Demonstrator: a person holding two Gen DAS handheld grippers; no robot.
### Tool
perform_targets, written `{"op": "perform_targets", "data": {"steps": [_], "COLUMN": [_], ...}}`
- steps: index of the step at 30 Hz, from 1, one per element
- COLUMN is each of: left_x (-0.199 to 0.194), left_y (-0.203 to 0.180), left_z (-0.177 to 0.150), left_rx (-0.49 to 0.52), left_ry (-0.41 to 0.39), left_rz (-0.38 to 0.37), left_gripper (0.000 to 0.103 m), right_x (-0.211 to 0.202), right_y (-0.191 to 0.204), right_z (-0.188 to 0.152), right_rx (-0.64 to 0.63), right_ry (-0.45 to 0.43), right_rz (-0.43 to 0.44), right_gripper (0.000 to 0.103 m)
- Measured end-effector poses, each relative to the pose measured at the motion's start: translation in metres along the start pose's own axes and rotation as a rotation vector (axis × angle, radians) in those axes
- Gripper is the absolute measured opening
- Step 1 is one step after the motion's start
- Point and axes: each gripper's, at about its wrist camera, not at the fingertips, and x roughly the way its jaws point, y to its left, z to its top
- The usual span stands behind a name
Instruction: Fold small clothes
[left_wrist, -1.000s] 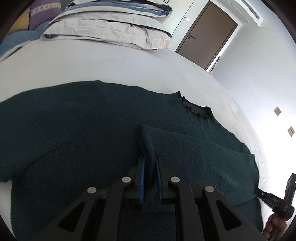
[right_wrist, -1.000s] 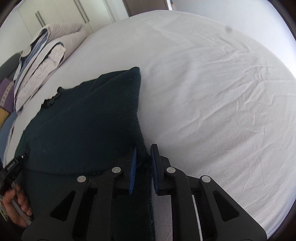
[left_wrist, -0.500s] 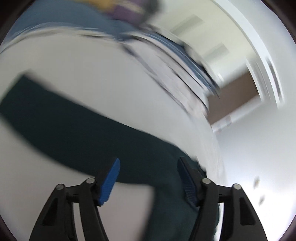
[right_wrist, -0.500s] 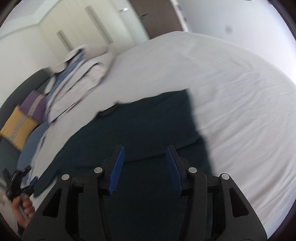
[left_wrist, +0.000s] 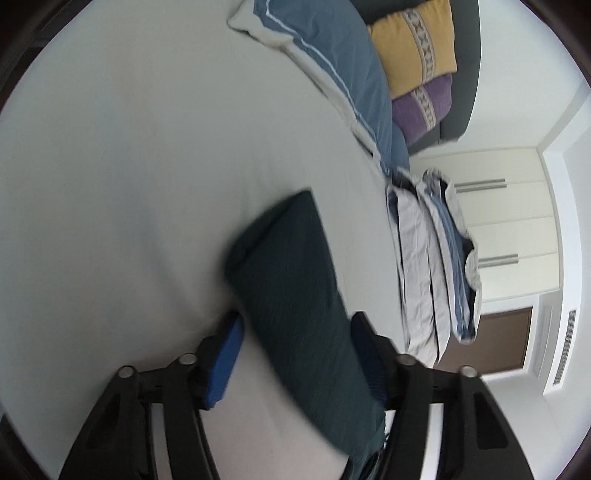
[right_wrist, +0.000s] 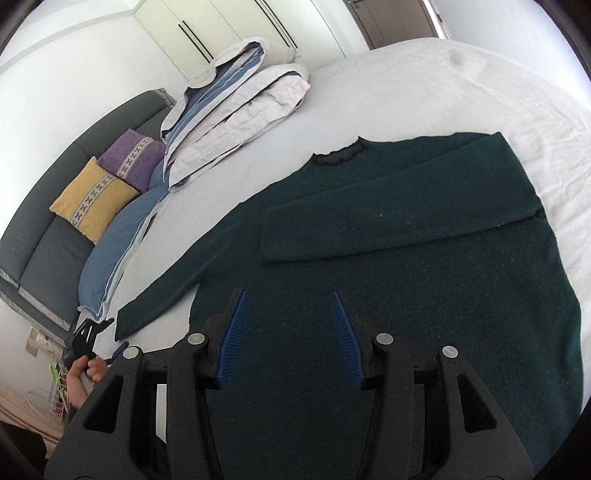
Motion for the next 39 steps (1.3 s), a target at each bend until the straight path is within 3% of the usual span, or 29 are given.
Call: {"op": "perform_targets", "data": {"steps": [1, 3, 5, 8, 11, 14, 18, 24, 27, 30, 33, 34, 39], "left_x": [0.003, 0.017, 0.019, 0.012, 0.012, 0.019, 0.043, 0.088, 0.115, 0.119, 0.101, 0.094, 0.048], "left_y": [0.002, 0.005, 0.002, -0.042, -0.107, -0.173, -0.233, -0.222, -0.199, -0.179, -0.175, -0.174, -0.155], "left_z": [0.007, 0.016, 0.018, 0.006, -0.030, -0.100, -0.238, -0.417, -0.452, -0.451, -0.437, -0.431, -0.396], "left_rx": [-0.006, -0.027, -0.010, 0.165, 0.410, 0.693, 1.066, 1.399, 1.440, 1.432, 1.444, 1.440, 1.386], "left_ry": [0.003, 0.010, 0.007, -0.028, -0.027, 0.002, 0.051, 0.202, 0.287, 0.331, 0.270, 0.250, 0.253], "left_rz": [0.009, 0.046, 0.071, 0.099, 0.088, 0.066, 0.026, 0.020, 0.077, 0.115, 0.101, 0.088, 0.011], "left_gripper": [0.032, 0.009, 0.009, 0.008, 0.008, 0.008, 0.008, 0.009, 0.017, 0.050, 0.086, 0.092, 0.094], "right_x": [-0.005, -0.012, -0.014, -0.019, -0.025, -0.033, -0.044, -0.052, -0.046, -0.027, -0.001, 0.012, 0.070], "right_y": [0.001, -0.003, -0.010, -0.022, -0.040, -0.060, -0.091, -0.133, -0.148, -0.150, -0.138, -0.130, -0.082], "right_z": [-0.003, -0.006, -0.003, -0.006, -0.010, -0.015, -0.023, -0.029, -0.027, -0.018, -0.004, 0.003, 0.028], "right_rx": [-0.003, 0.001, 0.014, 0.031, 0.052, 0.096, 0.158, 0.232, 0.256, 0.272, 0.258, 0.246, 0.215], "right_ry": [-0.003, -0.004, -0.006, -0.012, -0.019, -0.035, -0.059, -0.075, -0.052, 0.000, 0.038, 0.053, 0.138], "right_rz": [-0.002, 0.000, 0.003, 0.007, 0.000, -0.001, -0.017, -0.044, -0.046, -0.027, 0.025, 0.044, 0.151], "right_gripper": [0.045, 0.045, 0.045, 0.044, 0.044, 0.044, 0.044, 0.044, 0.044, 0.046, 0.049, 0.049, 0.049]}}
